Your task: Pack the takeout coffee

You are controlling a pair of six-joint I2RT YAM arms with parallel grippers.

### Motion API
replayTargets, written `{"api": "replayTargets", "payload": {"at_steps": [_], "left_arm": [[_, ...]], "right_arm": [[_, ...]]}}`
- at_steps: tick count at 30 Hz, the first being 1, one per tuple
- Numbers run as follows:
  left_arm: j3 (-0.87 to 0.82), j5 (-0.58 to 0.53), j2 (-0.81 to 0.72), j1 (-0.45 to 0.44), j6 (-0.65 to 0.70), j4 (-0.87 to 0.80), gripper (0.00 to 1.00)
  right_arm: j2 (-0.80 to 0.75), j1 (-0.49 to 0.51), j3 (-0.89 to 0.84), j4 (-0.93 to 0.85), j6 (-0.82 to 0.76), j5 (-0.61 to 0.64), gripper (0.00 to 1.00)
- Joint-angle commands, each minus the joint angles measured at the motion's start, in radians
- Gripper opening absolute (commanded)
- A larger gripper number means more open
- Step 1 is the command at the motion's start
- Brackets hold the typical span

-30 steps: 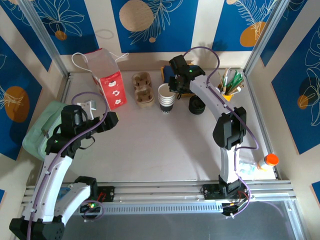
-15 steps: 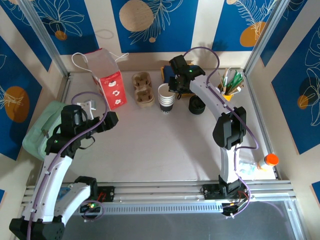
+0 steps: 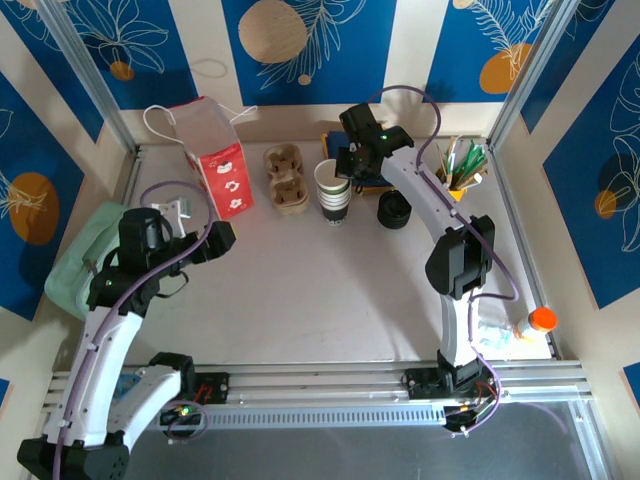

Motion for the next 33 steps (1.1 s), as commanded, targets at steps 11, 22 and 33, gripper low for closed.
{"api": "replayTargets", "payload": {"at_steps": [11, 22, 33], "left_arm": [[0.057, -0.007, -0.008, -0.012, 0.006, -0.022, 0.99], [0.063, -0.017, -0.008, -0.011, 0.011, -0.013, 1.00], [0.038, -0.004, -0.030, -0.012, -0.010, -0.002, 0.99]], "right_arm": [[-0.276, 0.070, 0.018, -0.067, -0.047, 0.023, 0.05], [-0.461, 0.182, -0.229, -0.018, 0.021, 0.034, 0.04], [-0.555, 0.238, -0.694, 0.262, 0.112, 0.066, 0.04]]}}
